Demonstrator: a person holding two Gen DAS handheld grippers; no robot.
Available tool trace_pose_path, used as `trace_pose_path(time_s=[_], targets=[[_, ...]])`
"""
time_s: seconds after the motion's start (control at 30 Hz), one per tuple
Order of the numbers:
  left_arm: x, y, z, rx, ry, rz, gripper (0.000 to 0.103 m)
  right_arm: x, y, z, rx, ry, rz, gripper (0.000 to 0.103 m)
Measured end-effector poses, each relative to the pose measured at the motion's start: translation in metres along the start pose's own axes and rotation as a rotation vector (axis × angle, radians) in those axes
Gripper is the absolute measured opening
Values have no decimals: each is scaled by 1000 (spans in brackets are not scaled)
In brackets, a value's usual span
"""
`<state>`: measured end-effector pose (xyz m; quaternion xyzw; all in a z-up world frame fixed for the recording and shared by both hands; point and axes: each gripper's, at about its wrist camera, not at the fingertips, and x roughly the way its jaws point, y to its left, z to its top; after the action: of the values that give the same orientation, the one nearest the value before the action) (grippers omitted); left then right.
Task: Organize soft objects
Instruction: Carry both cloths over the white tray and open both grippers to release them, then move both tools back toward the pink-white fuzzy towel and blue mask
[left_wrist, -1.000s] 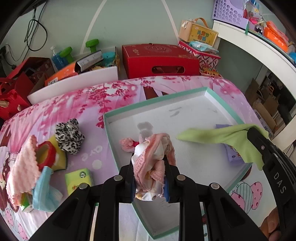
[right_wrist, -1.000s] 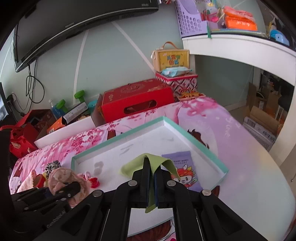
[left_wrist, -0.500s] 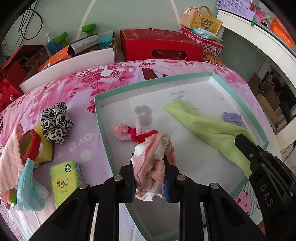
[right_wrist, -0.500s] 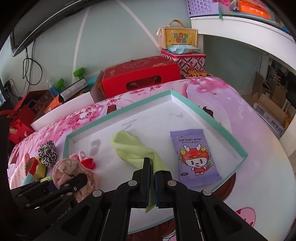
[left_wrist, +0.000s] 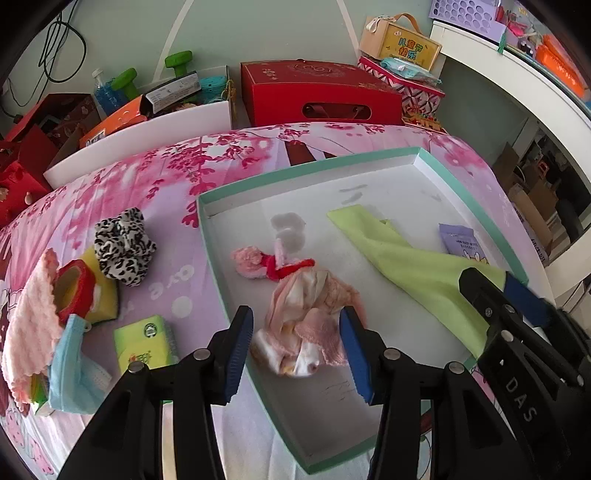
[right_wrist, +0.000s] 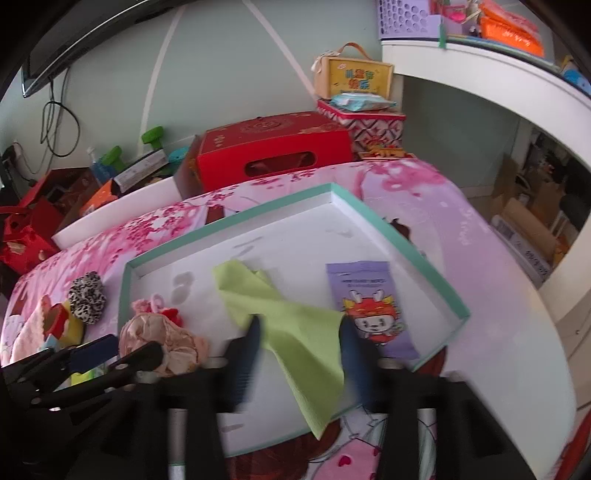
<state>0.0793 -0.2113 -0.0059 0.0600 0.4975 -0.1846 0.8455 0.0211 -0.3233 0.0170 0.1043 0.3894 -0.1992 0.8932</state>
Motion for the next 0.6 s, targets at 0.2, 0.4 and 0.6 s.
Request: trace_pose_path(time_s=[0.2,0.4,0.6], targets=[[-11,8,0,-11,-4,23,69,-5,-1,2,-17,-5,-17,68],[-17,21,-1,-41,-23,54,78,-3,1,2,-45,-1,-35,92],[-11,35,-3,-76,-3,93,89,-1,-4,1,-36,4,-52,103]])
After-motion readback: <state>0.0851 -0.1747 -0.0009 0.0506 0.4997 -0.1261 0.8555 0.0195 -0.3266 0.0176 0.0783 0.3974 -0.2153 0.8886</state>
